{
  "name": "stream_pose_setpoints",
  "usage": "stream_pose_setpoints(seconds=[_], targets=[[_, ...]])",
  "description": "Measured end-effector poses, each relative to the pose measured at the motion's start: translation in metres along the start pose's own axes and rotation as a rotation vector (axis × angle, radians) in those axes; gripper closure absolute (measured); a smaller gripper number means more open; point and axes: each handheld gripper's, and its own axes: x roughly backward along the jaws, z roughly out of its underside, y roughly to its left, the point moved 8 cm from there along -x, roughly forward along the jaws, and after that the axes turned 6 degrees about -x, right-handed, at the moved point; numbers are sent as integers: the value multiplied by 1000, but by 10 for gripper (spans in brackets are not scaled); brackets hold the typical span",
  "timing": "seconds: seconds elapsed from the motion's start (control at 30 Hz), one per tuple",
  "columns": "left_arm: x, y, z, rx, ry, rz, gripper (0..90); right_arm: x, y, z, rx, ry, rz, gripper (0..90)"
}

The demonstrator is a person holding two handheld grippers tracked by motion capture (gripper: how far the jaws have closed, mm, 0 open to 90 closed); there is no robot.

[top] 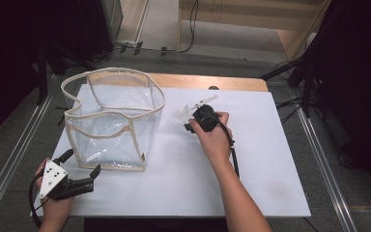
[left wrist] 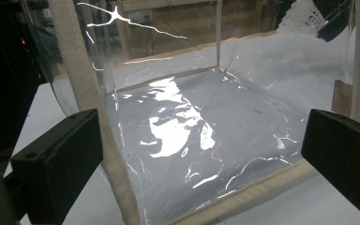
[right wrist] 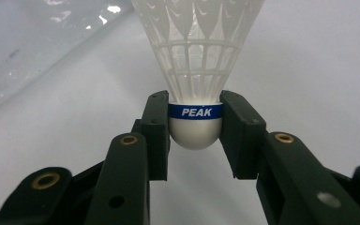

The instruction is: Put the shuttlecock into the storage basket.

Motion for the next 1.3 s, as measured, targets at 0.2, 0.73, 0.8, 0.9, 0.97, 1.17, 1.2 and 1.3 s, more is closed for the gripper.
stream_pose_setpoints(seconds=[0.2,0.73,0.8,0.9,0.97,1.17,1.2,1.3], targets=[[0,0,0,0,-2,1,0,9,3,-8,2,-48,-7,632],[0,0,0,-2,0,1,0,28,11,-24,9,-136,-38,632],[0,0,0,-2,1,1,0,30,11,-26,11,-148,-35,632],[0,0,0,-1,1,1,0,34,11,-28,11,-164,-34,632],[0,-1,0,-1,1,1,0,36,11,-29,10,-169,-35,632],[0,0,0,-2,0,0,0,42,13,-34,22,-198,-34,632],[0,0,0,-2,1,0,0,43,14,-35,26,-203,-36,632],[0,0,0,-2,1,-1,0,46,14,-37,19,-212,-34,632]])
